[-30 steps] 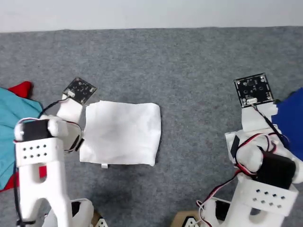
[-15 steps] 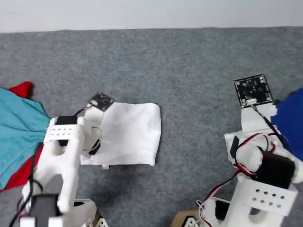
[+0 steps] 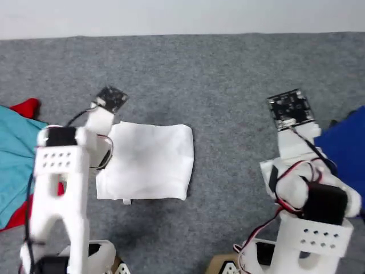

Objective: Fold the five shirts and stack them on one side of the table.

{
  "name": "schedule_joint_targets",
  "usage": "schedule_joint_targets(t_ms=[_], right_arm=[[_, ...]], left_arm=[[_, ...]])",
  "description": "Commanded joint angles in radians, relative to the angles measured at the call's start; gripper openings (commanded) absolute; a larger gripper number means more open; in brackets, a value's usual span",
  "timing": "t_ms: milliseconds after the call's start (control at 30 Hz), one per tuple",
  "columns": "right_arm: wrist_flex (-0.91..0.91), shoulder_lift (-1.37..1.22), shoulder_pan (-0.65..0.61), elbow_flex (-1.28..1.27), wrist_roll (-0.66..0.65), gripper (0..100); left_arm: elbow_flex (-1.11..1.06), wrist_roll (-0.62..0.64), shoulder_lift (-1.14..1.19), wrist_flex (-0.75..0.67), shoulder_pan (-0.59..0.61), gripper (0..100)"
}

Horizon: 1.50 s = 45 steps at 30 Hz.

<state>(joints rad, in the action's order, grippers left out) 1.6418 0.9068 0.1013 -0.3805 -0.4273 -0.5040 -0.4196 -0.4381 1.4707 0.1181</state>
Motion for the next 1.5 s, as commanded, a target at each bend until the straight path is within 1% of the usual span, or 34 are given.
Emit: schedule_joint_targets(t_ms=[0,100,167,233,400,533,633,800,933,1133,1233,1367,1467], right_arm=[[-0.045,-0.053,-0.073,-0.005,0.041,0.9],[-0.119,-0.183,-0.128,-0.023,0.101,0.9],[-0.185,-0.282,-0.182,-0.02,0.112,0.9],[-0.242,-0.375,-0.254,0.006,0.123,0.9],[-0.352,-0.595,-0.407,0.121,0.222,1.1],[-0.475,-0.765,-0.449,0.232,0.295,1.1],[-0.524,-0.906,-0.479,0.327,0.299,1.1],[-0.535,-1.141,-0.515,0.508,0.299,1.1],[-0.529,-1.297,-0.526,0.641,0.301,1.0],[-0.533,-1.468,-0.538,0.736,0.293,0.9],[-0.533,-1.534,-0.524,0.75,0.293,0.9],[-0.535,-1.609,-0.456,0.806,0.296,0.9],[-0.507,-1.618,-0.45,0.881,0.299,0.9]], left_arm=[[0.091,0.071,-0.215,0.072,-0.008,3],[0.093,0.149,-0.359,0.078,0.074,3],[0.091,0.201,-0.445,0.098,0.153,3],[0.085,0.227,-0.526,0.117,0.238,3],[-0.013,0.204,-0.713,0.095,0.462,3],[-0.139,0.199,-0.821,0.091,0.569,3],[-0.199,0.198,-0.865,0.091,0.643,3],[-0.232,0.169,-0.876,0.097,0.681,3],[-0.234,0.169,-0.876,0.098,0.687,3],[-0.236,0.169,-0.876,0.098,0.687,3],[-0.236,0.169,-0.876,0.098,0.687,3],[-0.237,0.169,-0.876,0.098,0.687,3],[-0.254,0.169,-0.876,0.098,0.686,3]])
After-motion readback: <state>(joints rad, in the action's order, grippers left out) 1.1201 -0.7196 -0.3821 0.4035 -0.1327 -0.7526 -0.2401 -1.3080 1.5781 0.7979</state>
